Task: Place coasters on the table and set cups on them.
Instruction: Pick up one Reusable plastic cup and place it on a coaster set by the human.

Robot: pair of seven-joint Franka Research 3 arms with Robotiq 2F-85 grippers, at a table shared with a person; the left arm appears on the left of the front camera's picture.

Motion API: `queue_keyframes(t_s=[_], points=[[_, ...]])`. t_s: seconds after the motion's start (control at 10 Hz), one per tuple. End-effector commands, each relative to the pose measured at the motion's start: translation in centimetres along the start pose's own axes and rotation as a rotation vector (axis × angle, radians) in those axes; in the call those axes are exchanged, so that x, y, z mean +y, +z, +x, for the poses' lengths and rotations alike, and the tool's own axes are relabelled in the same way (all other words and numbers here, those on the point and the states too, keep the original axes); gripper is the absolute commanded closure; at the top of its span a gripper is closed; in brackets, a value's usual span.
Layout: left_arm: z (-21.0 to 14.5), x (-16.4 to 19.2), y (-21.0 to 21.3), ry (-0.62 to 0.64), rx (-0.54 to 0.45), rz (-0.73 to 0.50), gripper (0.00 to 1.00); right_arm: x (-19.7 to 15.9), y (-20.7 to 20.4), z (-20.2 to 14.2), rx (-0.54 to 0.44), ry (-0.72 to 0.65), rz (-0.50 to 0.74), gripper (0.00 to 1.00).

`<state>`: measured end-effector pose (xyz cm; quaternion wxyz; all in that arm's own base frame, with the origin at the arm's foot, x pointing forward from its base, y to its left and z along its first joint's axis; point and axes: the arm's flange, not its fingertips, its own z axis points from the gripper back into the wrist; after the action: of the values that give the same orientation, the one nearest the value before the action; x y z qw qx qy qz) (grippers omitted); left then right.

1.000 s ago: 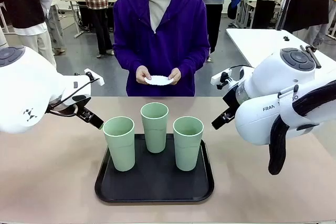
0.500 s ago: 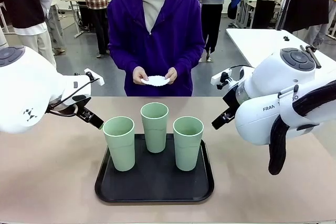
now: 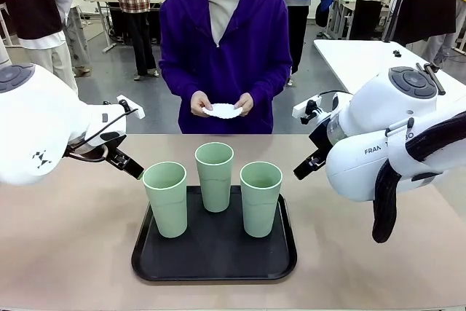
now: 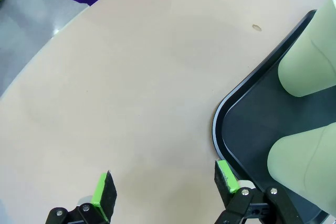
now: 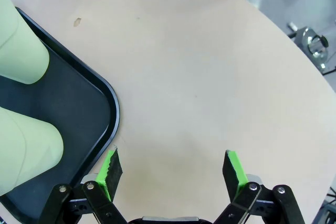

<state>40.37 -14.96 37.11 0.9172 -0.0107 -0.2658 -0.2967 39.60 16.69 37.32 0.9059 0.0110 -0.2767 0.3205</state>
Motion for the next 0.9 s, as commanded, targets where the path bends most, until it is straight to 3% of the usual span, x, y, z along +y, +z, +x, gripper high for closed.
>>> queue_keyframes(t_s=[0.0,0.3,0.6,0.8], points=[[0.0,0.0,0.0,0.000,0.000,0.000,0.00,0.0,0.0,0.0,0.000,0.000,0.000,0.00],[-1.8,0.2,7.2,-0.037,-0.020,-0.039,0.00,2.6,8.9,1.3,-0.017,0.065,0.000,0.00],[-5.2,-1.3,12.4,-0.090,0.127,-0.087,0.00,4.2,15.3,-1.4,0.177,0.067,-0.102,0.00],[-7.6,-2.9,14.3,-0.136,0.203,-0.178,0.00,5.2,17.6,-4.4,0.225,0.031,-0.064,0.00]])
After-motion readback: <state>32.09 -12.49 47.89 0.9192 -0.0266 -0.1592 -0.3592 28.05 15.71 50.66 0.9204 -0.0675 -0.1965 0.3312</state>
